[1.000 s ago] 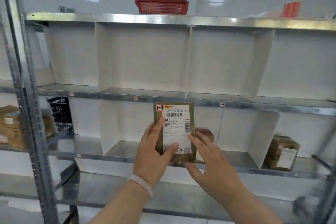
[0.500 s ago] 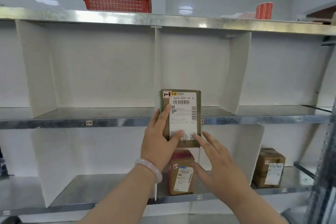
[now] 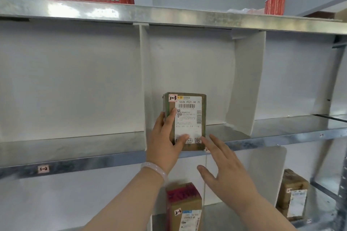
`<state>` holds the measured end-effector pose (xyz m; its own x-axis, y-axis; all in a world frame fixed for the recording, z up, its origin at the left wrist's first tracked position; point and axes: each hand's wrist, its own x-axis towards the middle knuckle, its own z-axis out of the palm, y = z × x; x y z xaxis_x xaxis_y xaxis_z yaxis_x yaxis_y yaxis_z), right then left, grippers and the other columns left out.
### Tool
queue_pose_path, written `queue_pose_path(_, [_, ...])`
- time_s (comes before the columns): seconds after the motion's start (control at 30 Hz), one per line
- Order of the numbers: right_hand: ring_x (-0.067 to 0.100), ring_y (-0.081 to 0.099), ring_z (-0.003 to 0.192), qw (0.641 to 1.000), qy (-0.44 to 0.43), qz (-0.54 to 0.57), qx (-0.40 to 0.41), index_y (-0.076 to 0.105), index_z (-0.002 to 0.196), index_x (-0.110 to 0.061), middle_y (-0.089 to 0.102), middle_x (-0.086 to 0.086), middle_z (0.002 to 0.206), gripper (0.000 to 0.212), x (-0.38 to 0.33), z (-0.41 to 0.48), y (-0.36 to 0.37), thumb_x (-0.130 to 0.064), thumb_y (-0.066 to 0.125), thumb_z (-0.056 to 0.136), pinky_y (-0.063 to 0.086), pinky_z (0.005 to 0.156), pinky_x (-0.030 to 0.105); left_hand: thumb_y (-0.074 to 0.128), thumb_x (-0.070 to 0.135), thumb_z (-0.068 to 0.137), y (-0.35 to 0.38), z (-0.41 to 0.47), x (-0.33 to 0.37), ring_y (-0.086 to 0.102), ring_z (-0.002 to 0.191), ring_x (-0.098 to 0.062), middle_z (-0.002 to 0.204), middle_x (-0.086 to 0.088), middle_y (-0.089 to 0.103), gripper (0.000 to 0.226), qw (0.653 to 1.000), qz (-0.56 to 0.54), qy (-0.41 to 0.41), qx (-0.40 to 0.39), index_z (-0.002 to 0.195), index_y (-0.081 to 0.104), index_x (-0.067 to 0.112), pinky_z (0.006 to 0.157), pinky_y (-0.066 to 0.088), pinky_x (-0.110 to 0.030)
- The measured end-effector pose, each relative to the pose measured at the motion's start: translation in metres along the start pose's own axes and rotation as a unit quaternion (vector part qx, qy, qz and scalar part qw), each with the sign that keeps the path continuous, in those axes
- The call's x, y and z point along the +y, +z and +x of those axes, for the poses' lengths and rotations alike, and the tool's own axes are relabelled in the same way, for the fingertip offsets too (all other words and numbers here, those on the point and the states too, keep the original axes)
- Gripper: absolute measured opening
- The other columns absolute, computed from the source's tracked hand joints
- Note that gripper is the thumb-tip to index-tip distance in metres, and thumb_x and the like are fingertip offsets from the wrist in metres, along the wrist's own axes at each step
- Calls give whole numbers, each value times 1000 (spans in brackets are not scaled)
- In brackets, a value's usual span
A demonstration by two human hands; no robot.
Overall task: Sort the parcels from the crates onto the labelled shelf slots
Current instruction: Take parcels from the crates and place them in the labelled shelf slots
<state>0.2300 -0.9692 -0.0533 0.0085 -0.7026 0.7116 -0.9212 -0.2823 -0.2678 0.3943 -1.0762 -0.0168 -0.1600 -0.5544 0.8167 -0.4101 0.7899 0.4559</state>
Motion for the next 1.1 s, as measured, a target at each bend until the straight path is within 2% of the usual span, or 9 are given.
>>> queue_pose_path(0.1, [1, 20, 139, 1000, -8, 4, 8, 5, 136, -65, 5, -35, 146, 70, 16, 12, 5, -52, 53, 87, 20, 105, 20, 70, 35, 89, 10, 7, -13, 22, 147, -17, 160, 1, 25, 84, 1000, 3, -28, 0, 146, 12, 57, 118, 29, -41])
queue_pose_path(0.3, [2, 28, 137, 999, -30, 33, 1, 18, 144, -50, 16, -26, 151, 70, 41, 37, 14, -45, 60, 88, 23, 106, 19, 72, 26, 89, 26, 18, -30, 27, 145, -16, 159, 4, 25, 91, 998, 20, -63, 1, 152, 11, 51, 115, 34, -44])
queue_pose_path(0.4, [-7, 20, 135, 998, -53, 41, -9, 18, 145, -51, 10, -30, 150, 66, 51, 48, 18, -51, 51, 88, 15, 104, 11, 71, 22, 90, 32, 21, -33, 23, 147, -12, 160, 7, 22, 96, 997, 29, -66, -3, 152, 5, 53, 117, 32, -44])
queue_pose_path(0.5, [1, 30, 135, 996, -66, 57, -8, 26, 146, -45, 23, -23, 151, 63, 60, 54, 19, -57, 41, 86, 26, 104, 20, 69, 24, 91, 35, 23, -36, 20, 148, -15, 160, 4, 22, 96, 996, 53, -73, -1, 151, 1, 55, 117, 30, -48])
queue_pose_path(0.7, [7, 29, 138, 993, -91, 63, -29, 23, 147, -46, 24, -17, 154, 64, 72, 59, 21, -49, 51, 89, 22, 107, 21, 70, 22, 90, 37, 23, -34, 32, 135, -11, 149, 0, 34, 100, 990, 109, -90, 10, 148, -4, 55, 113, 30, -33])
queue_pose_path(0.77, [7, 31, 137, 992, -99, 71, -26, 25, 146, -45, 26, -17, 153, 66, 75, 59, 20, -45, 57, 89, 21, 106, 21, 70, 22, 90, 36, 23, -32, 32, 138, -17, 150, -3, 34, 98, 989, 114, -98, 11, 151, -2, 50, 115, 29, -36])
queue_pose_path(0.87, [12, 37, 134, 991, -114, 73, -10, 35, 146, -37, 34, -9, 152, 66, 77, 56, 18, -41, 63, 86, 29, 107, 29, 70, 28, 90, 34, 17, -26, 20, 148, -22, 159, -7, 22, 95, 986, 131, -99, 14, 155, 2, 40, 120, 24, -46])
queue_pose_path(1.0, [17, 33, 137, 988, -144, 62, 2, 37, 144, -30, 39, -2, 150, 68, 74, 46, 21, -38, 67, 84, 29, 111, 39, 69, 33, 91, 30, -7, -8, 5, 151, -16, 164, -9, 11, 90, 984, 155, -91, 11, 151, 2, 44, 120, 18, -39])
queue_pose_path(1.1, [14, 30, 139, 979, -179, 95, -2, 39, 144, -28, 38, -5, 151, 63, 64, 37, 26, -43, 59, 86, 28, 112, 37, 66, 38, 92, 19, -33, 7, 24, 146, -19, 160, -5, 28, 74, 970, 230, -59, 44, 152, 23, 37, 112, 30, -34])
